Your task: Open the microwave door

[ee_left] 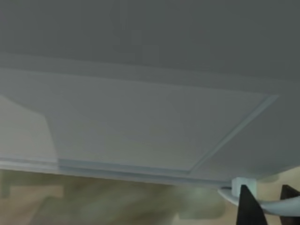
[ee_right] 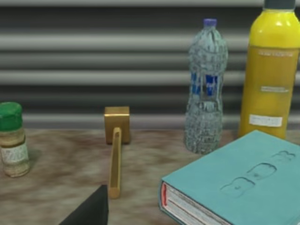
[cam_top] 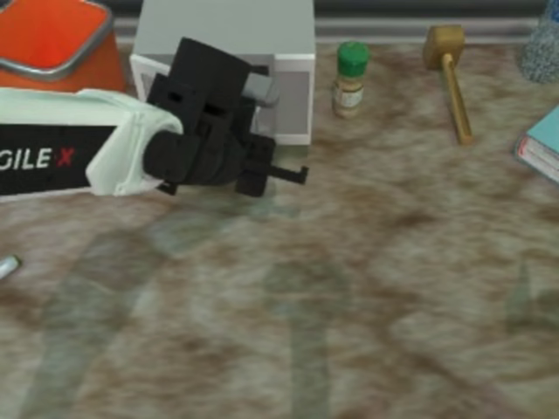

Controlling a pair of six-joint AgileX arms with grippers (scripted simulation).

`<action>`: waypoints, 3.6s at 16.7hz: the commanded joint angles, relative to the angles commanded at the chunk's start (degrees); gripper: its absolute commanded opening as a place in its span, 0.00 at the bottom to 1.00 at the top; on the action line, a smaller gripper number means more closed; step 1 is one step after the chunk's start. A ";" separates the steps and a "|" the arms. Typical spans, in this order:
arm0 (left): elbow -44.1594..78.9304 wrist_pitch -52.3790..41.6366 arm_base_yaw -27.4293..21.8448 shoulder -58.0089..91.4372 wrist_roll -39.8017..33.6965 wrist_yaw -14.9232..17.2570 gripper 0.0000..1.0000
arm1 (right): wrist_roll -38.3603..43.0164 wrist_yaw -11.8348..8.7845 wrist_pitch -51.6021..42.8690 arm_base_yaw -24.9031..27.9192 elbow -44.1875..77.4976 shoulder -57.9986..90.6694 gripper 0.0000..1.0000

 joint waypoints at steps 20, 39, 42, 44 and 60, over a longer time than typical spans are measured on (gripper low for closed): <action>0.00 0.00 0.00 0.00 0.00 0.00 0.00 | 0.00 0.00 0.00 0.00 0.00 0.00 1.00; -2.18 0.70 1.10 -1.63 3.11 2.68 0.00 | 0.00 0.00 0.00 0.00 0.00 0.00 1.00; -2.18 0.70 1.10 -1.63 3.11 2.68 0.00 | 0.00 0.00 0.00 0.00 0.00 0.00 1.00; -2.18 0.70 1.10 -1.63 3.11 2.68 0.00 | 0.00 0.00 0.00 0.00 0.00 0.00 1.00; -4.09 1.12 2.29 -3.11 6.22 5.36 0.00 | 0.00 0.00 0.00 0.00 0.00 0.00 1.00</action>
